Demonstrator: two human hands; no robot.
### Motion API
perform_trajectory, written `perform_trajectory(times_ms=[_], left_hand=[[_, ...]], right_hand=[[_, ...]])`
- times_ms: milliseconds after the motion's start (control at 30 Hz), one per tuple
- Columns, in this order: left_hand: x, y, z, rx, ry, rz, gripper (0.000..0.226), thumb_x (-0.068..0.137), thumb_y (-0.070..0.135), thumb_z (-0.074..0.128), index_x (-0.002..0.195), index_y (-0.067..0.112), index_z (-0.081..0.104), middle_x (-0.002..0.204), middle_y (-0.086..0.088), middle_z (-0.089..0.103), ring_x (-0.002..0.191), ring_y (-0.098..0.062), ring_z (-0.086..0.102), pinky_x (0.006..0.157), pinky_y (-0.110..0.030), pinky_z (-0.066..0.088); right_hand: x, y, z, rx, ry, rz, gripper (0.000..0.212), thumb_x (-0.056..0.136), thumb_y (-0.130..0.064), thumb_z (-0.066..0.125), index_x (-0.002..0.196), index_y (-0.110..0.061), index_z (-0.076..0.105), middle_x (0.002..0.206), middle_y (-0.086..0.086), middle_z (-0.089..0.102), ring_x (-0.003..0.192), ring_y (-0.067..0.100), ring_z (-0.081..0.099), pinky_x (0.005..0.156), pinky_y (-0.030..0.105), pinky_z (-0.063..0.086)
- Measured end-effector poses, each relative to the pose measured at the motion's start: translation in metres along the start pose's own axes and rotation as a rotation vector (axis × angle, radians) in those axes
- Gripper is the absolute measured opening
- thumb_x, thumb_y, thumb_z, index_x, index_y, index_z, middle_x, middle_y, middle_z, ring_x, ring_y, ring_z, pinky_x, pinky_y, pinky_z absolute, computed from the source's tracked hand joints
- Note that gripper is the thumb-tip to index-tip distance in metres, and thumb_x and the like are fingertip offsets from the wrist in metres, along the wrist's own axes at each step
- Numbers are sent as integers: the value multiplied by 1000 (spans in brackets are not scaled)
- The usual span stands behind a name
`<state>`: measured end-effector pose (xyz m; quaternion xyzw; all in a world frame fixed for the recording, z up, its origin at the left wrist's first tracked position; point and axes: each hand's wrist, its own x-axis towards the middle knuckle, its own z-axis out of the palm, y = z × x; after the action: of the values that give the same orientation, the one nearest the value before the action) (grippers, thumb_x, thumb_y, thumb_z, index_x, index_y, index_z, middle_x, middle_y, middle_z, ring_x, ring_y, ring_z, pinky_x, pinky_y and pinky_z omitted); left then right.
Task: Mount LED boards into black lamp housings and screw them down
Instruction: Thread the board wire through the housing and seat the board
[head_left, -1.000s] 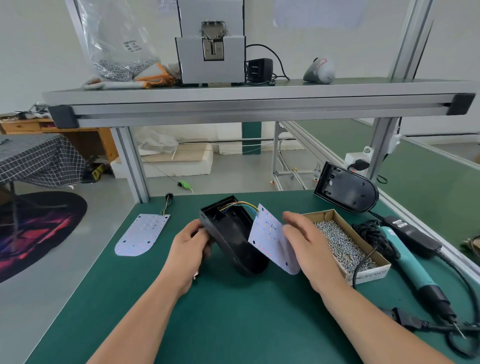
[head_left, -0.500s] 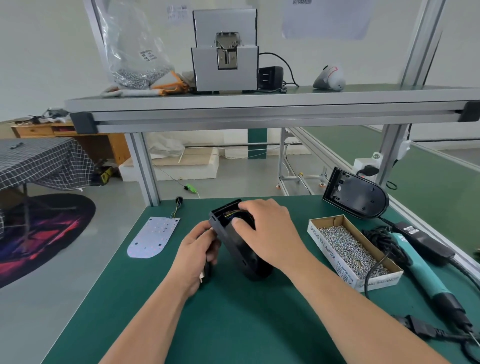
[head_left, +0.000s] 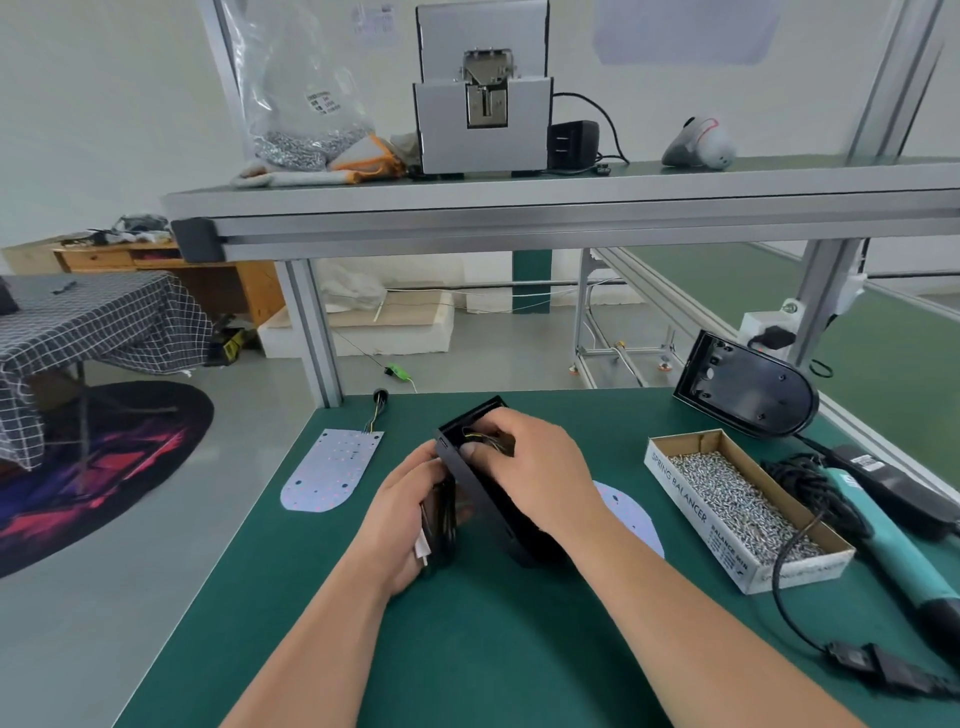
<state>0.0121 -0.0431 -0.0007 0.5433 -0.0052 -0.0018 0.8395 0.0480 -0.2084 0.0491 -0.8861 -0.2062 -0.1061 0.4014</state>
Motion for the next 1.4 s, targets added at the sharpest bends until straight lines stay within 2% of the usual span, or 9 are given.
perform_trajectory(times_ms=[133, 267, 433, 533, 667, 767, 833, 1133, 1400], left_hand=[[-2, -1, 2, 17, -33, -8, 33, 110, 20, 49, 134, 7, 68, 126, -27, 68, 109, -34, 64, 96, -47, 52], [-3, -4, 0, -53, -24, -7, 44, 107, 36, 57, 136, 4, 64, 134, -34, 64, 118, -41, 64, 109, -60, 49], [-3, -5, -2, -45, -65, -11, 50, 100, 40, 67, 138, 8, 66, 137, -31, 65, 120, -42, 66, 110, -60, 50], [-4, -4, -4, 7, -85, -19, 56, 94, 43, 79, 139, 12, 67, 135, -26, 68, 116, -38, 67, 109, -54, 51], [-5, -3, -5, 8, -123, -22, 61, 87, 41, 88, 137, 12, 68, 121, -24, 72, 101, -35, 74, 89, -45, 61], [-5, -6, -6, 38, -107, -9, 57, 89, 39, 86, 137, 13, 69, 124, -36, 66, 106, -41, 63, 98, -59, 49], [-5, -7, -4, 54, -90, -2, 57, 89, 39, 84, 137, 12, 69, 135, -42, 59, 114, -45, 58, 105, -68, 41], [-9, -2, 2, 68, -58, 14, 67, 84, 51, 88, 137, 16, 70, 139, -43, 54, 111, -43, 51, 99, -64, 38], [-11, 0, 2, 89, -54, 20, 65, 84, 52, 87, 138, 20, 69, 127, -32, 64, 110, -43, 48, 94, -60, 34]], right_hand=[[-6, 5, 3, 95, 74, 3, 18, 91, -44, 71, 106, -35, 68, 98, -22, 72, 93, 2, 64, 87, 32, 53], [-13, 8, 6, 164, 118, -20, 14, 92, -33, 73, 104, -36, 67, 96, -28, 72, 93, -4, 66, 81, 20, 52], [-14, 9, 4, 353, 98, -29, 20, 93, -19, 73, 105, -35, 71, 98, -28, 74, 93, -3, 69, 77, 7, 47], [-14, 8, 1, 361, 90, -9, 18, 91, -18, 72, 99, -33, 74, 94, -22, 75, 89, 4, 70, 75, 15, 53], [-10, 4, -4, 247, 22, 22, 19, 89, -17, 68, 98, -31, 77, 93, -20, 75, 88, 3, 69, 82, 32, 58], [-5, 1, -12, 136, -50, 14, 17, 90, -19, 65, 99, -28, 77, 93, -16, 75, 89, 7, 68, 84, 37, 57], [-5, 0, -15, 79, -73, 11, 18, 91, -21, 63, 101, -27, 77, 95, -12, 74, 90, 11, 68, 84, 39, 56], [-6, 3, -21, 17, -71, -26, 20, 99, -31, 62, 118, -28, 68, 107, -12, 73, 99, 10, 66, 86, 33, 55], [-6, 6, -17, 128, -21, 18, 7, 92, -34, 75, 86, -31, 72, 83, -22, 73, 78, 0, 68, 71, 33, 59]])
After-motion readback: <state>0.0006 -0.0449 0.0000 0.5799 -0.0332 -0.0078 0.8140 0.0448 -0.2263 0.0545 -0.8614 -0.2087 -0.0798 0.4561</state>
